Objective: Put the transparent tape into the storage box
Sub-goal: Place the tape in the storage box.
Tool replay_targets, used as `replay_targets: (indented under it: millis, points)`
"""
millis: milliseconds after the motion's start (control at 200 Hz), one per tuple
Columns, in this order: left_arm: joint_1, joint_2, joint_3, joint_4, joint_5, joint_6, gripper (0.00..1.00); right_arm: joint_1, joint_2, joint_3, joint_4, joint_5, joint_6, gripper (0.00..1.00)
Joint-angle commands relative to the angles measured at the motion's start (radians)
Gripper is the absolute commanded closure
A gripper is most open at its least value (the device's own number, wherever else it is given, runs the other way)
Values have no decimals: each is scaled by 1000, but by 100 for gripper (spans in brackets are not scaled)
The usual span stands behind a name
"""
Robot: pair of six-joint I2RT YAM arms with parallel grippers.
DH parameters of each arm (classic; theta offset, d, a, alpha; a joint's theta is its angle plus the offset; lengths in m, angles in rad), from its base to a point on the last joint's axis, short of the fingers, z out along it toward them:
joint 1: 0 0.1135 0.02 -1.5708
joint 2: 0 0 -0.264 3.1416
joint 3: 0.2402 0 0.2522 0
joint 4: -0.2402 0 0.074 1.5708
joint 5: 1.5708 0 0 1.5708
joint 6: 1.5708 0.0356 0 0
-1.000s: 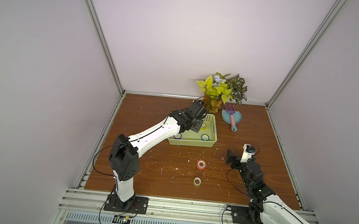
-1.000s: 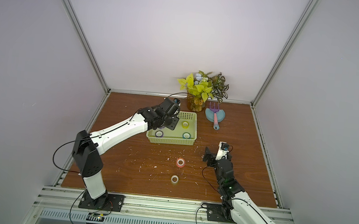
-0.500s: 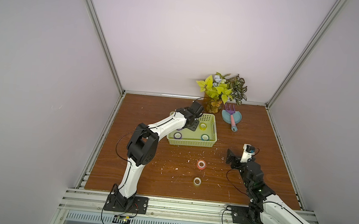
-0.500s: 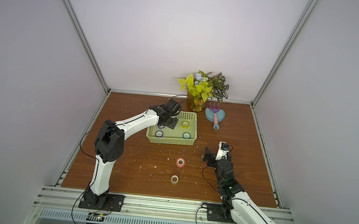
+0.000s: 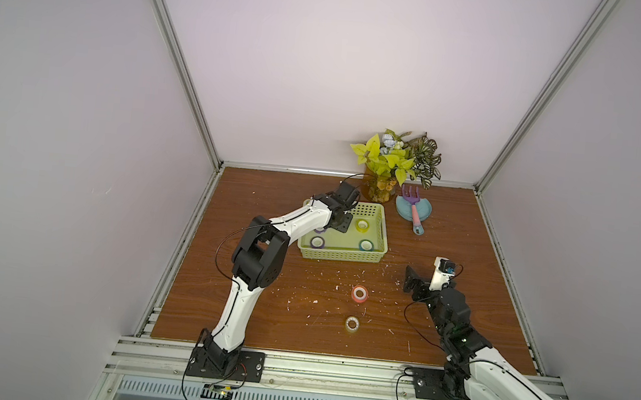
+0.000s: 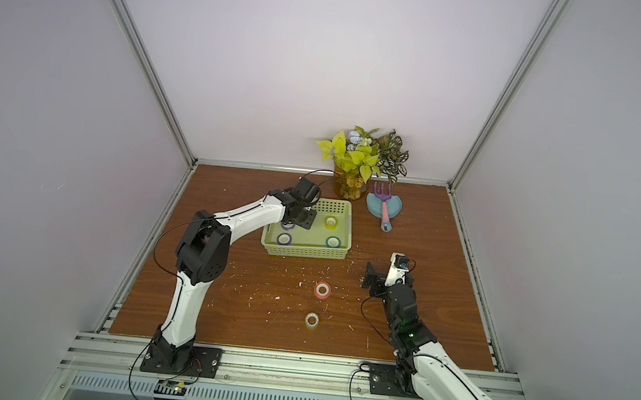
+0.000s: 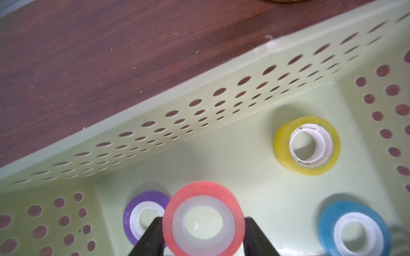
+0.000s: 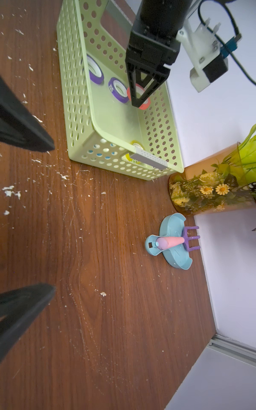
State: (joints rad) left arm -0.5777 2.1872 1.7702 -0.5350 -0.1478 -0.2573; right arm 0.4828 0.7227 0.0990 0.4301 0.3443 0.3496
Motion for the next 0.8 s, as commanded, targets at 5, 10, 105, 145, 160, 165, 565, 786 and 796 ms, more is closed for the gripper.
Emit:
replay_targets:
  millis: [5,10,105,145,160,165,565,786,796]
  points:
    - [21,25,8,35,20,-2,49,1,-1,7,36,20,9,1]
    - [22,26,9,36,20,-1,49,2,0,7,36,21,9,1]
    - [26,41,10,51,29,0,49,2,0,7,36,21,9,1]
    - [28,47,10,57,28,0,49,2,0,7,36,20,9,1]
    - [30,50,11,59,30,-1,49,2,0,6,36,21,9,1]
    - [30,50,11,59,31,-2,49,2,0,6,36,21,9,1]
    - [37,90,24,82,43,-6,39,2,1,8,36,22,9,1]
    - [38,53,39,81,47,-9,28,2,10,14,27,20,9,1]
    - [37,47,38,81,49,-11,28,2,10,15,26,20,8,1]
